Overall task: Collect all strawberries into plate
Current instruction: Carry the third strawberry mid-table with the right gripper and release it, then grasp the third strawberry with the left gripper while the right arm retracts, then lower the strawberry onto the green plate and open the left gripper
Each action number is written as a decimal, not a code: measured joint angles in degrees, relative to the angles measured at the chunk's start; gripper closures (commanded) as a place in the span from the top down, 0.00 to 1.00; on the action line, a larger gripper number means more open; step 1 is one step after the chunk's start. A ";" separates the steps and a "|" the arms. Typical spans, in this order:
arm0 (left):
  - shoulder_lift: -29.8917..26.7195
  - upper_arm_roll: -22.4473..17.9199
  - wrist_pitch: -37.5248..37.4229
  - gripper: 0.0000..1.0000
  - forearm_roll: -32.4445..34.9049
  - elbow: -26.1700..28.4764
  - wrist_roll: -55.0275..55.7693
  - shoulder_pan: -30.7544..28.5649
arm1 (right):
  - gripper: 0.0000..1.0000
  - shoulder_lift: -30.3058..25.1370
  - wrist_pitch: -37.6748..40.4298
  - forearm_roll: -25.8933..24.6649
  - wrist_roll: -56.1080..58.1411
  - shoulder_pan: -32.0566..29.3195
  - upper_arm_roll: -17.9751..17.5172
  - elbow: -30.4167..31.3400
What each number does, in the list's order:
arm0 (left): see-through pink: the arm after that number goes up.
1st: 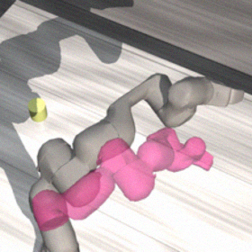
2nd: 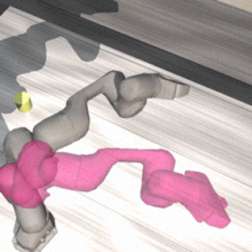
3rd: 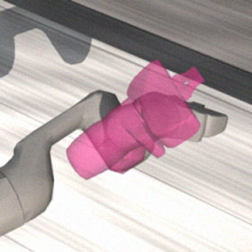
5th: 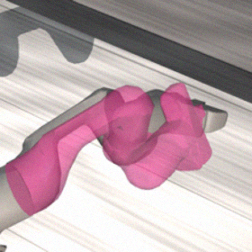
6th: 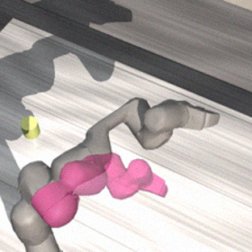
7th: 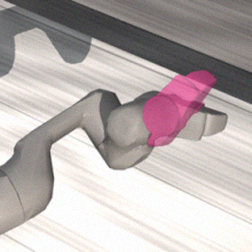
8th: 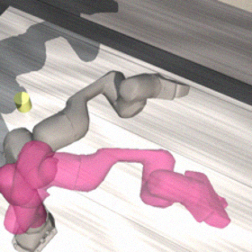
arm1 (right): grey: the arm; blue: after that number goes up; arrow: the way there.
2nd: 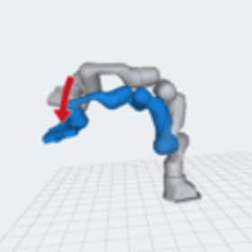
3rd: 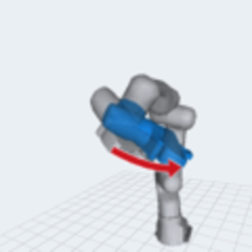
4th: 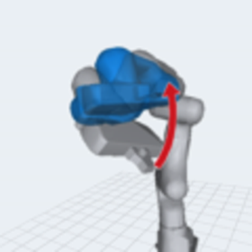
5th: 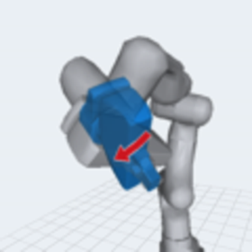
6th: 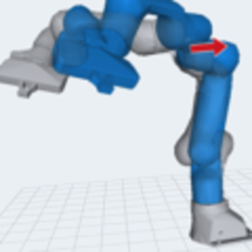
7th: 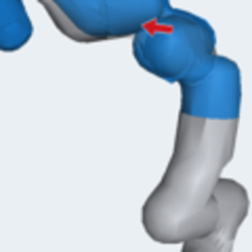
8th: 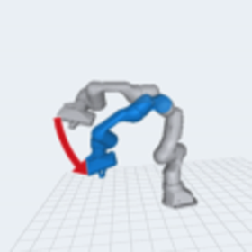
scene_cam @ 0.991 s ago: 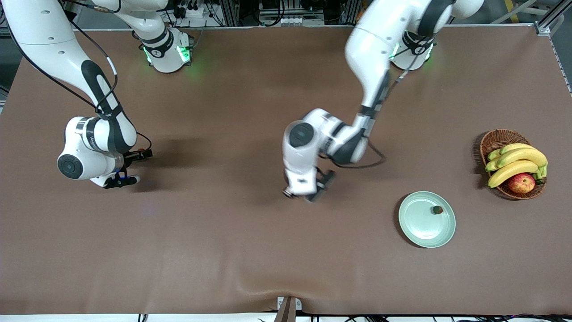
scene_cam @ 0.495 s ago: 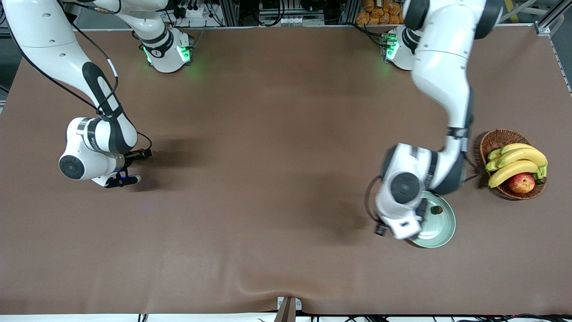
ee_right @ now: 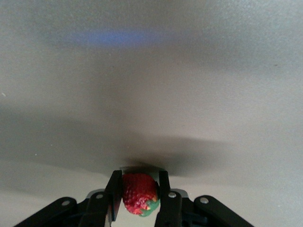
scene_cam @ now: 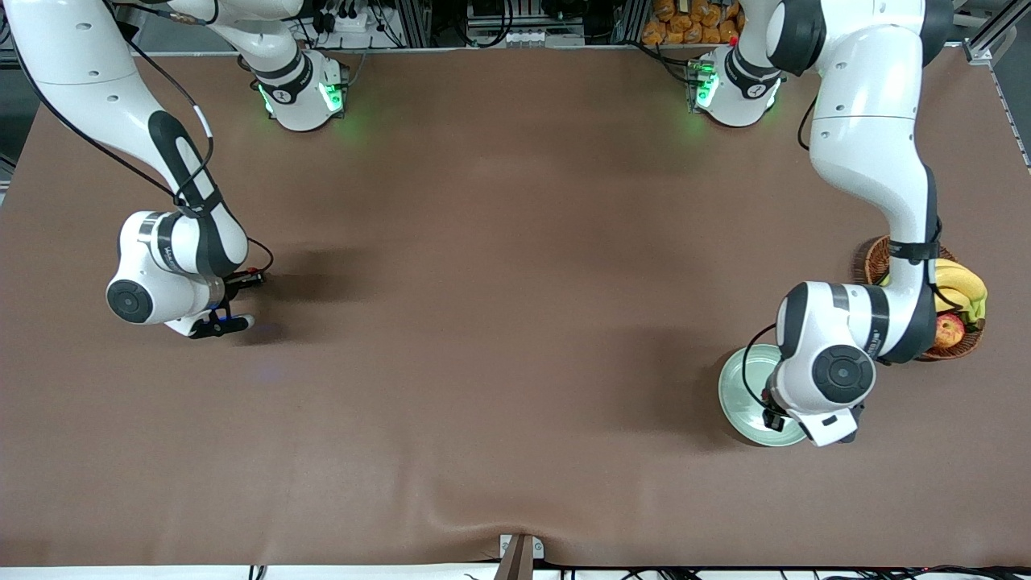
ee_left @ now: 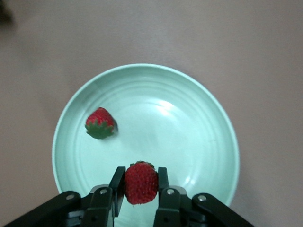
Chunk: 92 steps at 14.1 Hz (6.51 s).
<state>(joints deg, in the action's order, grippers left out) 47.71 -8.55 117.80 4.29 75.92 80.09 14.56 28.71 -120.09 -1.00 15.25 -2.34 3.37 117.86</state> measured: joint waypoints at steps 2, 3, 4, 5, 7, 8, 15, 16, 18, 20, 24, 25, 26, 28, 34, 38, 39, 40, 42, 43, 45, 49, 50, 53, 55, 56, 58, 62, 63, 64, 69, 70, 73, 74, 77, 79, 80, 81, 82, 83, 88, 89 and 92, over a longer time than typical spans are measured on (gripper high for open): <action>0.01 0.30 -0.02 0.00 0.00 1.21 0.00 0.24 | 0.11 0.00 -0.40 0.00 0.00 0.00 -0.05 -0.50; 0.01 0.42 -0.02 0.00 0.00 1.57 0.00 0.35 | 0.10 -0.04 -0.69 0.00 0.00 0.01 -0.11 -1.36; 0.00 0.49 -0.02 0.00 0.00 1.83 0.00 0.41 | 0.06 -0.11 -0.74 0.00 -0.01 0.04 -0.22 -2.76; 0.00 0.51 -0.02 0.12 0.00 2.15 0.00 0.42 | 0.04 -0.20 -0.34 0.02 -0.01 0.27 -0.42 -4.68; 0.00 0.51 -0.03 1.00 0.00 2.84 0.01 0.38 | 0.02 -0.44 3.30 1.63 -0.58 2.11 -0.97 -10.49; 0.00 0.50 -0.04 1.00 0.00 3.30 0.07 0.37 | 0.02 -0.58 5.35 4.64 -2.52 3.82 -1.25 -13.51; -1.15 0.53 -0.02 1.00 0.00 4.15 -0.24 0.44 | 0.03 0.83 4.82 28.49 -35.32 20.89 -3.05 -19.27; -1.70 0.54 -0.02 1.00 0.00 4.14 -0.53 0.44 | 0.03 1.73 2.68 30.57 -37.83 23.21 -3.08 -19.55; -2.44 0.56 -0.03 1.00 0.00 4.14 -1.31 0.44 | 0.03 3.50 -0.88 31.92 -41.62 27.01 -3.12 -20.19; -2.57 0.61 -0.03 1.00 0.00 4.15 -1.52 0.47 | 0.06 5.44 -2.41 32.36 -44.20 30.03 -3.12 -21.39; -2.60 1.23 0.08 1.00 0.01 4.12 -1.61 0.82 | 0.08 8.80 -8.24 32.69 -51.29 34.21 -3.12 -23.34; -2.68 2.00 0.11 1.00 0.01 3.98 -1.67 0.88 | 0.08 9.48 -9.39 32.73 -52.13 34.93 -3.10 -23.50; -2.90 3.08 0.14 1.00 0.05 3.88 -1.70 1.03 | 0.09 10.12 -10.13 32.76 -52.52 35.48 -3.10 -23.55; -3.90 4.88 0.16 1.00 0.07 3.74 -1.69 2.24 | 0.14 11.24 -11.21 32.83 -52.73 36.20 -3.10 -23.63; -5.85 7.71 -0.14 1.00 0.07 4.26 3.08 12.35 | 1.00 12.54 -14.25 32.92 -53.02 36.97 -2.91 -23.90; -5.70 8.01 -0.12 1.00 -0.45 4.69 5.51 17.82 | 1.00 10.64 -10.24 32.91 -53.00 34.21 -1.46 -26.04; -5.37 8.21 0.07 1.00 -1.00 4.81 6.17 18.91 | 1.00 8.99 -7.17 32.90 -53.00 32.37 -1.26 -26.69; -4.87 8.33 0.92 1.00 -1.25 4.94 7.51 20.27 | 1.00 6.79 -3.50 32.75 -52.98 30.26 -1.13 -27.22; -3.62 8.45 4.61 1.00 -1.32 5.01 10.37 23.34 | 1.00 1.12 4.45 30.57 -52.81 25.83 -0.95 -27.93; -2.95 8.49 6.93 1.00 -1.32 4.95 11.69 25.06 | 1.00 -2.23 8.91 27.53 -52.76 23.76 -0.93 -28.26; -1.42 8.50 11.18 1.00 -1.33 3.83 13.68 28.58 | 1.00 -9.23 16.86 19.94 -52.70 20.84 -0.92 -28.68; 1.77 8.15 19.24 1.00 -1.25 0.82 13.51 33.74 | 1.00 -19.63 31.88 13.32 -47.89 17.34 -0.95 -30.70; 2.51 7.94 20.65 1.00 -1.12 0.46 11.89 34.64 | 1.00 -21.22 35.84 12.89 -44.45 15.72 -0.94 -32.12; 4.41 5.54 23.02 1.00 -0.34 -0.62 6.28 37.18 | 1.00 -24.44 46.03 9.55 -31.83 10.39 -0.86 -36.55; 6.12 2.51 25.17 1.00 1.69 -1.96 3.58 39.47 | 1.00 -26.22 48.34 6.15 -22.96 8.06 -0.77 -38.00; 7.17 1.00 27.14 1.00 2.41 -2.54 2.29 40.62 | 1.00 -26.97 48.61 4.60 -19.80 7.26 -0.64 -38.16; 8.91 -1.06 30.99 1.00 2.84 -3.29 0.28 42.25 | 1.00 -27.80 48.70 3.13 -15.09 5.97 0.39 -38.18; 10.42 -3.01 32.90 1.00 3.15 -3.98 -4.02 44.35 | 1.00 -27.90 48.57 2.89 -5.58 1.59 3.36 -37.56; 10.88 -4.32 33.10 1.00 3.17 -4.00 -4.63 45.52 | 1.00 -27.87 48.05 2.88 -4.94 0.80 3.54 -37.06; 11.42 -5.73 33.21 1.00 3.21 -4.01 -5.12 46.86 | 1.00 -27.79 47.08 2.87 -4.72 0.35 3.59 -36.58; 12.90 -8.85 33.38 1.00 5.60 -4.10 -8.28 50.98 | 1.00 -27.69 44.40 2.01 -4.52 0.21 3.56 -35.85; 12.94 -8.88 33.38 1.00 6.24 -4.12 -8.36 51.12 | 1.00 -27.69 44.29 0.76 -4.06 0.24 3.46 -35.85; 13.61 -9.02 33.38 0.74 8.05 -4.14 -8.62 51.32 | 1.00 -27.69 44.22 -0.59 -3.10 0.25 3.34 -35.93; 13.82 -9.03 33.38 0.69 8.80 -4.15 -8.63 51.33 | 1.00 -27.69 44.22 -0.59 -3.10 0.25 3.33 -35.96; 14.12 -9.09 33.36 0.44 9.30 -4.16 -8.63 51.35 | 1.00 -27.69 45.52 -0.33 -3.10 0.25 3.24 -35.97; 14.12 -9.41 33.34 0.06 9.32 -4.36 -8.60 51.39 | 1.00 -27.69 46.80 0.49 -3.10 0.25 3.20 -35.98; 14.11 -9.53 33.32 0.00 9.32 -4.48 -8.53 51.39 | 1.00 -27.69 47.25 0.76 -3.11 0.26 3.17 -36.01; 14.12 -9.56 33.33 0.00 9.32 -4.62 -8.43 51.38 | 1.00 -27.70 47.70 0.91 -3.42 0.26 3.16 -36.09; 14.12 -9.55 33.34 0.00 9.32 -4.67 -8.14 51.41 | 1.00 -27.70 48.22 1.29 -4.09 0.25 3.19 -36.19; 14.12 -9.52 33.34 0.00 9.32 -4.70 -7.51 51.43 | 1.00 -27.71 48.59 2.10 -4.96 0.24 3.24 -36.24; 13.57 -9.76 32.68 0.00 7.65 -5.57 -4.43 51.20 | 1.00 -27.72 48.79 2.73 -5.76 0.24 3.19 -36.61; 12.70 -10.13 30.99 0.00 5.93 -5.80 -4.32 50.76 | 1.00 -27.73 48.79 2.77 -5.76 0.24 3.22 -37.00; 7.32 -10.79 20.26 0.00 4.17 -6.14 -4.35 45.83 | 1.00 -27.77 48.79 2.85 -5.76 0.27 3.11 -37.58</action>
<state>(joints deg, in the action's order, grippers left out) 55.03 -19.34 138.06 8.46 69.78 75.74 60.39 0.94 -71.30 1.85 9.49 -2.06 6.48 80.28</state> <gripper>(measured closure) 0.696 0.000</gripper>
